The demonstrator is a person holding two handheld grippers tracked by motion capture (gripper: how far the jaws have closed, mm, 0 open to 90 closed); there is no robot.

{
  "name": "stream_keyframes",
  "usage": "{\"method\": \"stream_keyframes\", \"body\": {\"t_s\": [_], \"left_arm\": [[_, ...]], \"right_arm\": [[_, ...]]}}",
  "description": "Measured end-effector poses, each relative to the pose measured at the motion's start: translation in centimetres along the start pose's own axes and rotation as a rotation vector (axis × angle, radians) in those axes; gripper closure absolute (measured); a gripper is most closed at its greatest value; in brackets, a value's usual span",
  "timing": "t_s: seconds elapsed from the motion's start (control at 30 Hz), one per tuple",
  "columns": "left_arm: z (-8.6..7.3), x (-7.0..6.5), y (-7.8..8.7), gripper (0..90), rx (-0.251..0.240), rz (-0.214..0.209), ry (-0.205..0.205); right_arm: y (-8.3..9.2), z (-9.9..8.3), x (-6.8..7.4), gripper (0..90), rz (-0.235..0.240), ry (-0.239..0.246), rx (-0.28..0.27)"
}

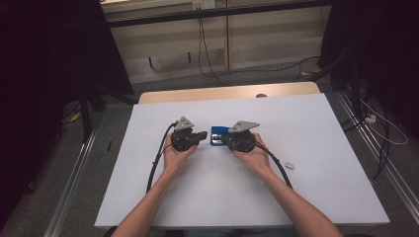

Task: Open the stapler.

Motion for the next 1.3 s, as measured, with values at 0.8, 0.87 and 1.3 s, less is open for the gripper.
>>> {"method": "stream_keyframes", "body": {"t_s": [0.8,0.87,1.3], "left_arm": [[-0.3,-0.1,-1.9,90.0,0.022,0.001,0.021],[-0.3,-0.1,-1.9,90.0,0.02,-0.001,0.028],[0.0,-0.2,-1.8,90.0,0.009,0.004,-0.008]], "right_arm": [[-0.5,-0.4,-0.5,90.0,-0.053,-0.008,0.057],[-0.5,-0.4,-0.5,90.0,-0.054,-0.005,0.057],[-0.5,-0.4,-0.4,90.0,-0.057,0.001,0.058]]}}
Point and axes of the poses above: each handheld gripper's, and its own axes: y roughly backward along the jaws, z roughly out of its top, x roughly to its left, the point moved 4 cm from there along -y, roughly forward along the jaws, and after that the axes turned 6 degrees about -x, right-handed, at the moved point
